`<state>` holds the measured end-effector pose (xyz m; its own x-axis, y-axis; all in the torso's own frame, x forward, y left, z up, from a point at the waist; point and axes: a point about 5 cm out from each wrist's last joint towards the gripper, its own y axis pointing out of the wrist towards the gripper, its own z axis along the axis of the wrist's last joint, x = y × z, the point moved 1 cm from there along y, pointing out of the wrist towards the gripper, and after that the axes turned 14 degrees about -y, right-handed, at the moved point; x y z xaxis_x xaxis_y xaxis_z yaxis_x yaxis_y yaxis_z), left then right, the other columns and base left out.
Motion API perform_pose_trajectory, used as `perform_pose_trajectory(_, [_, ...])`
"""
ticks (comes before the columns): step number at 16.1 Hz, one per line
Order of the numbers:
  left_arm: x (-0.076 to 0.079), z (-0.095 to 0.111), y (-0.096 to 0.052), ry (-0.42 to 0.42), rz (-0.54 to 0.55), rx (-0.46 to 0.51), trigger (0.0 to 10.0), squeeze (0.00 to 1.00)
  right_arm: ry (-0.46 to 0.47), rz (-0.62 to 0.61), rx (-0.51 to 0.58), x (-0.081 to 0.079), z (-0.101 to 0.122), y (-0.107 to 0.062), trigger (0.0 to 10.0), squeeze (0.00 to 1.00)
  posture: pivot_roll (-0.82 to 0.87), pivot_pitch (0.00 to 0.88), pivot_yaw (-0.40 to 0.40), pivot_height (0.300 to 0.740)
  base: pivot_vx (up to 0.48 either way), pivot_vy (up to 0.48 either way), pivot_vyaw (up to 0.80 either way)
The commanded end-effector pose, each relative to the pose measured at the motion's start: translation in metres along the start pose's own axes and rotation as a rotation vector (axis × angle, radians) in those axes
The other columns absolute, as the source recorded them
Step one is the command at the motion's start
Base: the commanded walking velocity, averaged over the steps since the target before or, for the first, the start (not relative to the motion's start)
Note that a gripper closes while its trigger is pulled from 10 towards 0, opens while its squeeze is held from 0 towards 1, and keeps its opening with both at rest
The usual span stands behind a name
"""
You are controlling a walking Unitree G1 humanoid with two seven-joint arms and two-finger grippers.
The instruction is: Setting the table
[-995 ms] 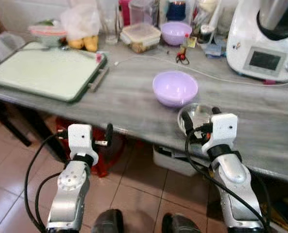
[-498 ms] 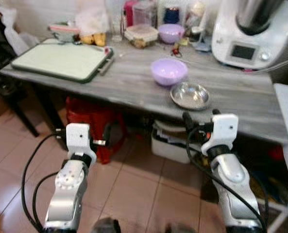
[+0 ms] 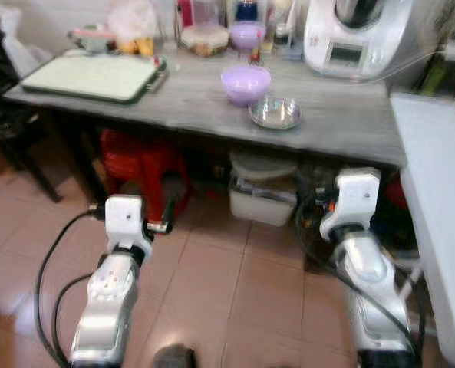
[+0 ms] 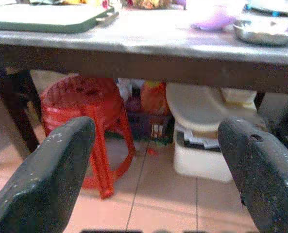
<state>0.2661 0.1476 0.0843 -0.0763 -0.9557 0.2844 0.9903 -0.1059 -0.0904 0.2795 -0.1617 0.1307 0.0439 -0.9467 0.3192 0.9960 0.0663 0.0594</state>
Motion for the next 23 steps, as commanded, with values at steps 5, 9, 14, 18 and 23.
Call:
perform_pose_trajectory(5, [0.009,0.007,-0.002,-0.033,-0.098,0.024,10.0,0.0,0.019,-0.005,-0.033,-0.001,-0.005,0.0,10.0,0.0,0.0,0.011,0.018,0.74,0.0,-0.062,-0.43])
perform_pose_trajectory(9, [0.01,0.008,-0.001,-0.042,-0.102,0.031,10.0,0.0,0.022,0.004,-0.028,-0.001,-0.004,0.0,10.0,0.0,0.0,0.018,0.017,0.74,0.0,-0.455,-0.4])
perform_pose_trajectory(14, [0.011,0.007,-0.003,-0.057,-0.115,0.023,10.0,0.0,0.003,-0.007,-0.061,0.0,-0.008,0.001,10.0,0.0,-0.01,0.022,0.017,0.74,0.0,-0.472,0.0])
perform_pose_trajectory(18, [0.015,0.008,-0.002,-0.053,-0.135,0.028,10.0,0.0,0.057,0.018,-0.047,-0.008,-0.004,0.005,10.0,0.0,-0.01,0.025,0.018,0.74,0.0,-0.447,0.0])
perform_pose_trajectory(23, [0.02,0.006,-0.003,-0.042,-0.164,0.025,10.0,0.0,0.091,0.105,-0.044,-0.021,-0.003,0.004,10.0,0.0,-0.01,0.027,0.02,0.74,0.279,-0.335,0.0])
